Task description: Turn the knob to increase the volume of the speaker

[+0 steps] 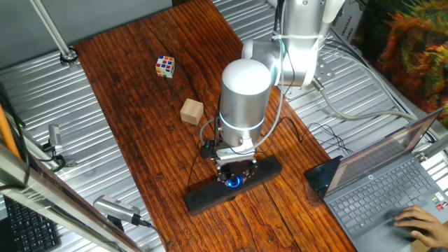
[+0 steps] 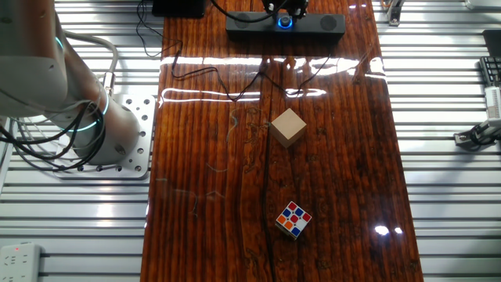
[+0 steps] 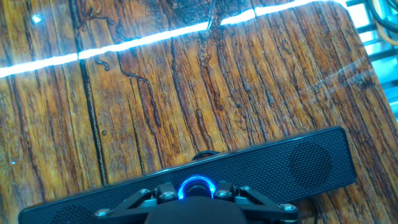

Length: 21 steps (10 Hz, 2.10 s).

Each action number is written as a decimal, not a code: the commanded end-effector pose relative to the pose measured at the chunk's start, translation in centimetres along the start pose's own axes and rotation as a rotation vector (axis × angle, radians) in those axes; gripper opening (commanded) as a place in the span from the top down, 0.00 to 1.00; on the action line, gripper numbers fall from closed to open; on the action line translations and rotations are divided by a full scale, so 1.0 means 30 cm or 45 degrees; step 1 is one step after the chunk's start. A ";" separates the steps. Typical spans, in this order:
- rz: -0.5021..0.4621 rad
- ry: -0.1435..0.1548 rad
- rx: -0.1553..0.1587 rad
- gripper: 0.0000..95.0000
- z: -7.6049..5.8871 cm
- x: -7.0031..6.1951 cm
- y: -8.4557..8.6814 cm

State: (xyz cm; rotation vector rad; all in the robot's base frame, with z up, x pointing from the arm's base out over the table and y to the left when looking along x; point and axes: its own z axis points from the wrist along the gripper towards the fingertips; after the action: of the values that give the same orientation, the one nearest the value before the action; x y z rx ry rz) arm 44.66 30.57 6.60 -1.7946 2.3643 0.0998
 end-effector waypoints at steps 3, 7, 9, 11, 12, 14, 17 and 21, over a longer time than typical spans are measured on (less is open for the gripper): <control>0.020 0.000 0.005 0.60 0.003 0.002 0.001; 0.035 -0.007 0.007 0.60 0.004 0.002 0.001; 0.039 0.000 0.013 0.60 0.004 0.002 0.001; 0.043 0.002 0.014 0.60 0.004 0.002 0.001; 0.046 0.000 0.010 0.60 0.004 0.002 0.001; 0.050 -0.002 0.015 0.80 0.004 0.002 0.001; 0.057 -0.001 0.002 1.00 0.004 0.002 0.001; 0.060 -0.006 0.042 1.00 0.004 0.002 0.001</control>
State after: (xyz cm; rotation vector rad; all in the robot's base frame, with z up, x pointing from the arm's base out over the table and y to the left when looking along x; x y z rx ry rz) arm 44.46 30.59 6.90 -1.7242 2.3939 0.0729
